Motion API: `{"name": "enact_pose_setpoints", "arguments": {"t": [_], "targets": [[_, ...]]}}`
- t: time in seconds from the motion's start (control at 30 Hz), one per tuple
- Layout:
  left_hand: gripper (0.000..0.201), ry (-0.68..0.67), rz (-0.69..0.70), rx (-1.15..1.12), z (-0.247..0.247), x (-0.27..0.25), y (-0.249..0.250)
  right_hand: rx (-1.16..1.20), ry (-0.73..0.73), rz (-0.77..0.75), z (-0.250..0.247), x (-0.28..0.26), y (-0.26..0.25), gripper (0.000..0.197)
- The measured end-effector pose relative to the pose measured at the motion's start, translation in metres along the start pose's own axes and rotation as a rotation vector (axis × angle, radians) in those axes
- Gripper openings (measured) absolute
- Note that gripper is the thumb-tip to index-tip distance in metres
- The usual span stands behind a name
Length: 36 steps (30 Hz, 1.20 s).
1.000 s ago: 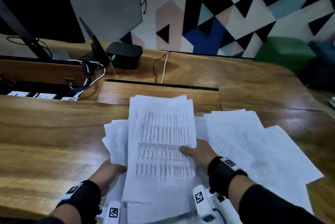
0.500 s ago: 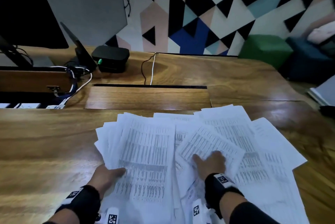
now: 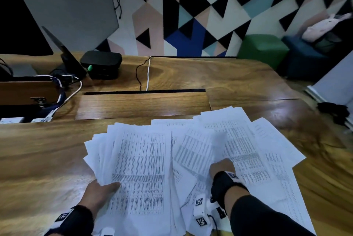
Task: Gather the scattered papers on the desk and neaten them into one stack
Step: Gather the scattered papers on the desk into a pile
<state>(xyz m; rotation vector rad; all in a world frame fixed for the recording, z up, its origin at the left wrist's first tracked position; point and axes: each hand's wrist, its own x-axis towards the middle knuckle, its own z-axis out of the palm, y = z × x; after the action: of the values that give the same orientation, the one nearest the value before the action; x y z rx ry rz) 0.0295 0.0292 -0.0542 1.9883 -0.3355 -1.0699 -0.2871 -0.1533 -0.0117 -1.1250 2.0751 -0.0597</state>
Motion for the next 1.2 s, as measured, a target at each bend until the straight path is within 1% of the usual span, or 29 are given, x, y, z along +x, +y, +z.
{"name": "enact_pose_setpoints", "arguments": {"t": [0.03, 0.1, 0.2, 0.27, 0.3, 0.33, 0.43, 0.47, 0.5, 0.53, 0.6, 0.67, 0.73, 0.77, 0.8, 0.83, 0.9, 0.93, 1.0, 1.03, 1.07, 1.1, 1.13, 1.17, 1.2], "targets": [[0.035, -0.003, 0.005, 0.001, 0.000, 0.000, 0.000, -0.051, -0.008, -0.008, 0.000, -0.004, -0.006, 0.008], [0.028, 0.010, 0.013, 0.013, -0.002, 0.000, 0.001, -0.153, 0.045, -0.036, 0.006, -0.003, -0.013, 0.024], [0.015, 0.041, 0.036, 0.034, -0.002, -0.005, 0.004, -0.140, 0.043, -0.035, 0.017, -0.006, -0.021, 0.041], [0.014, 0.050, 0.041, 0.044, -0.001, -0.004, 0.004, -0.091, 0.021, -0.017, 0.025, -0.005, -0.024, 0.055], [0.015, 0.055, 0.038, 0.046, -0.001, -0.003, 0.002, -0.081, 0.021, -0.019, 0.030, -0.005, -0.025, 0.055], [0.015, 0.056, 0.034, 0.047, -0.001, -0.003, 0.001, -0.083, 0.003, -0.059, 0.033, -0.004, -0.024, 0.050], [0.016, 0.065, 0.031, 0.052, -0.001, -0.003, 0.001, -0.029, -0.060, -0.150, 0.044, 0.005, -0.025, 0.029], [0.015, 0.068, 0.031, 0.049, -0.001, -0.003, 0.002, 0.046, -0.090, -0.186, 0.042, 0.003, -0.026, 0.019], [0.014, 0.067, 0.030, 0.046, -0.001, -0.004, 0.003, 0.113, -0.088, -0.241, 0.037, 0.000, -0.027, 0.009], [0.013, 0.061, 0.025, 0.047, -0.002, -0.005, 0.003, 0.173, -0.094, -0.286, 0.032, -0.003, -0.029, 0.009], [0.012, 0.057, 0.018, 0.051, -0.003, -0.006, 0.004, 0.244, -0.100, -0.428, 0.012, -0.015, -0.038, 0.012], [0.011, 0.055, 0.014, 0.052, -0.004, -0.005, 0.003, 0.298, -0.119, -0.612, -0.014, -0.032, -0.048, 0.016], [0.011, 0.041, 0.013, 0.049, -0.006, -0.005, 0.005, 0.367, -0.175, -0.751, -0.040, -0.048, -0.061, 0.014], [0.012, 0.028, 0.009, 0.047, -0.006, -0.005, 0.005, 0.422, -0.214, -0.785, -0.053, -0.055, -0.067, 0.013], [0.012, 0.018, 0.003, 0.042, -0.007, -0.006, 0.005, 0.515, -0.274, -0.811, -0.063, -0.061, -0.073, 0.018], [0.013, 0.014, -0.003, 0.040, -0.008, -0.007, 0.006, 0.639, -0.336, -0.820, -0.073, -0.064, -0.078, 0.029], [0.012, 0.013, -0.006, 0.033, -0.008, -0.011, 0.009, 0.861, -0.464, -0.778, -0.087, -0.065, -0.088, 0.054], [0.010, 0.014, -0.007, 0.034, -0.008, -0.013, 0.010, 0.955, -0.510, -0.751, -0.092, -0.064, -0.092, 0.061], [0.009, 0.005, 0.013, 0.040, -0.006, -0.018, 0.015, 1.068, -0.531, -0.732, -0.098, -0.059, -0.099, 0.071], [0.014, 0.000, 0.027, 0.046, -0.005, -0.022, 0.018, 1.078, -0.519, -0.733, -0.097, -0.054, -0.101, 0.076], [0.019, -0.004, 0.043, 0.038, -0.004, -0.028, 0.021, 1.070, -0.517, -0.728, -0.095, -0.054, -0.102, 0.075], [0.016, -0.029, 0.056, 0.032, -0.003, -0.031, 0.024, 1.049, -0.521, -0.707, -0.085, -0.052, -0.102, 0.065], [0.007, -0.072, 0.073, 0.013, -0.003, -0.034, 0.027, 0.999, -0.521, -0.689, -0.073, -0.054, -0.102, 0.050], [0.014, -0.109, 0.084, 0.000, -0.004, -0.036, 0.029, 0.892, -0.486, -0.684, -0.053, -0.056, -0.099, 0.037], [0.026, -0.141, 0.072, -0.032, -0.005, -0.036, 0.030, 0.728, -0.433, -0.710, -0.035, -0.058, -0.095, 0.031]]}}
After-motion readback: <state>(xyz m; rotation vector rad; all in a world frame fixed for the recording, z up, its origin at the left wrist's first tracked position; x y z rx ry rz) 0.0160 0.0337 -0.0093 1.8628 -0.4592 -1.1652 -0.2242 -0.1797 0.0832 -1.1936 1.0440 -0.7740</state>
